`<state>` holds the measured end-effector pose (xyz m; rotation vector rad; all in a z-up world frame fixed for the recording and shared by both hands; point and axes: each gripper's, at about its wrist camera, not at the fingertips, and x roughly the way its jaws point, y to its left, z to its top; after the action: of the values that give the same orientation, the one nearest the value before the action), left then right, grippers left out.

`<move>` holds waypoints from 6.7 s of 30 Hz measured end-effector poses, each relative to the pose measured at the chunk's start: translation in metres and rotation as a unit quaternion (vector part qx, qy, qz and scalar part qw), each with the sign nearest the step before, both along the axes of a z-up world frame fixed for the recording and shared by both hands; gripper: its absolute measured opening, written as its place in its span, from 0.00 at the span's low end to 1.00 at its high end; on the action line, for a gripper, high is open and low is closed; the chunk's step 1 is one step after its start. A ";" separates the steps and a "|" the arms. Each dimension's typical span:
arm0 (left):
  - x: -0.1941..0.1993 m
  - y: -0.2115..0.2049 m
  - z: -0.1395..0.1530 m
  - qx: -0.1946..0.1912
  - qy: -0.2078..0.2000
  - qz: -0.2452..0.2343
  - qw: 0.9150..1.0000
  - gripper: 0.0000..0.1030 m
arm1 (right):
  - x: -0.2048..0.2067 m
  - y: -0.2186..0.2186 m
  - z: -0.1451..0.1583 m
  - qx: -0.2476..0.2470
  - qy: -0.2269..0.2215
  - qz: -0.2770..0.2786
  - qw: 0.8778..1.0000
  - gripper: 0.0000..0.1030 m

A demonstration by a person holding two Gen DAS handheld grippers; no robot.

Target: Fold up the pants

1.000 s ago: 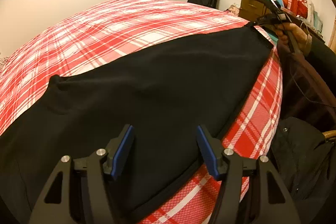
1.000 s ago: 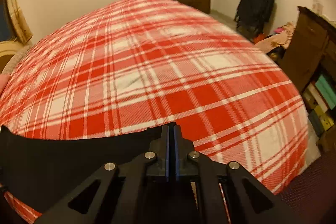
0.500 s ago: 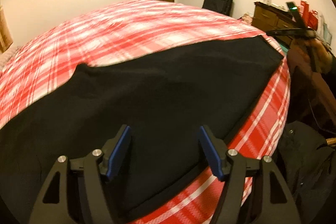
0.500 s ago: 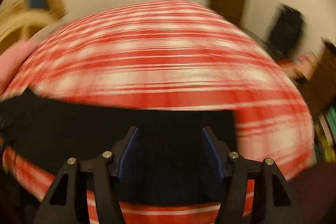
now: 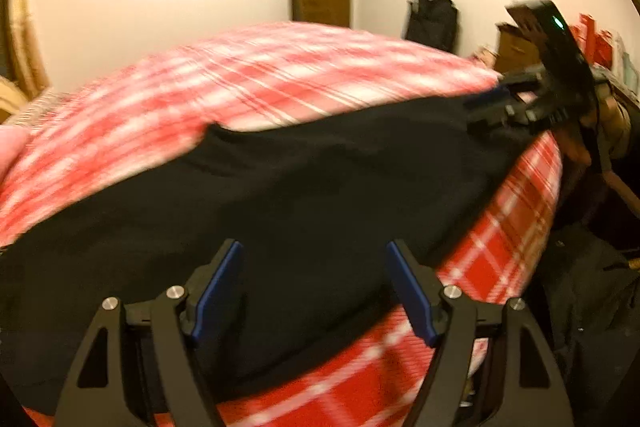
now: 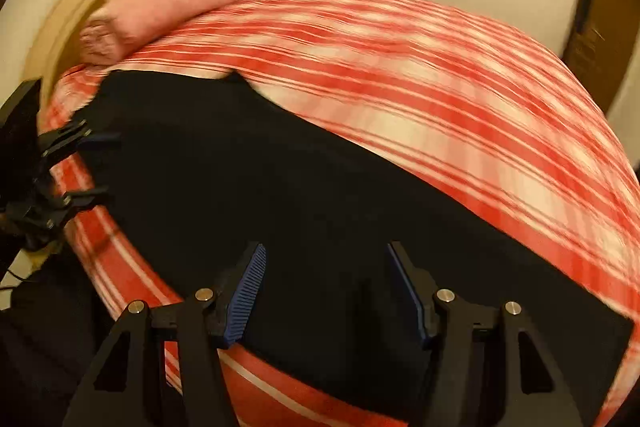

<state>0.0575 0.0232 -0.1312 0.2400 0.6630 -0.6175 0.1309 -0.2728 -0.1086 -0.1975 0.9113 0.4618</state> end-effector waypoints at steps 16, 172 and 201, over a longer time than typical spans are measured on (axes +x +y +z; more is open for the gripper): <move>0.007 0.088 -0.017 0.019 -0.006 0.093 0.996 0.81 | 0.008 0.083 -0.018 -0.032 0.045 0.081 0.995 0.61; 0.044 -0.238 -0.006 -0.174 0.260 -0.137 0.940 0.70 | -0.054 -0.174 0.007 0.167 -0.032 -0.139 0.976 0.58; 0.051 -0.234 0.024 -0.145 0.244 -0.112 0.952 0.06 | -0.055 -0.203 -0.004 0.202 -0.066 -0.217 0.953 0.63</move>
<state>0.1087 -0.2108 -0.1075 -0.1234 1.0165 -0.9984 0.0757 -0.4758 -0.1129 0.3387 0.6848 0.2121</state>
